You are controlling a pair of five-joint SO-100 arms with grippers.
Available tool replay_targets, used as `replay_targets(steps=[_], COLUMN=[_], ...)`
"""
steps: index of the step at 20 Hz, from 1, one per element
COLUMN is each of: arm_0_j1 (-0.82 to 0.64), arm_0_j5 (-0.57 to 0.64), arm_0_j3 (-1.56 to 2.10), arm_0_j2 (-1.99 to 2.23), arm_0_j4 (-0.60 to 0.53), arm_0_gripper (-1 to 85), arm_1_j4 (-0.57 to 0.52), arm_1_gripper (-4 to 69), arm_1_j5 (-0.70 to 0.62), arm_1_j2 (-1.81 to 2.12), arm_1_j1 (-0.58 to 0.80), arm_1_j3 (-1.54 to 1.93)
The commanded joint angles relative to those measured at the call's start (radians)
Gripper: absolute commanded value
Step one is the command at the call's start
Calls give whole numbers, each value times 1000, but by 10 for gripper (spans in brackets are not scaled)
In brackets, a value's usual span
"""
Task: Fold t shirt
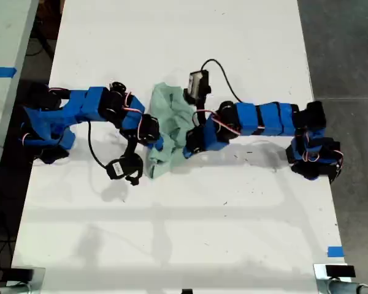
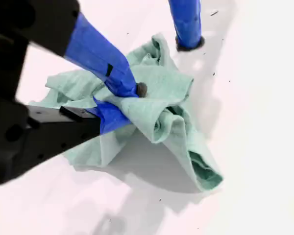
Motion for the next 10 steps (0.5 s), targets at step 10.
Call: replay_targets(steps=[10], arm_0_j1=[35], arm_0_j5=[-34], arm_0_j3=[-18], arm_0_j2=[-83], arm_0_j4=[-18], arm_0_gripper=[0], arm_1_j4=[-308], arm_1_gripper=[214], arm_1_j5=[-51], arm_1_j2=[-273], arm_1_j1=[-112], arm_1_j3=[-78])
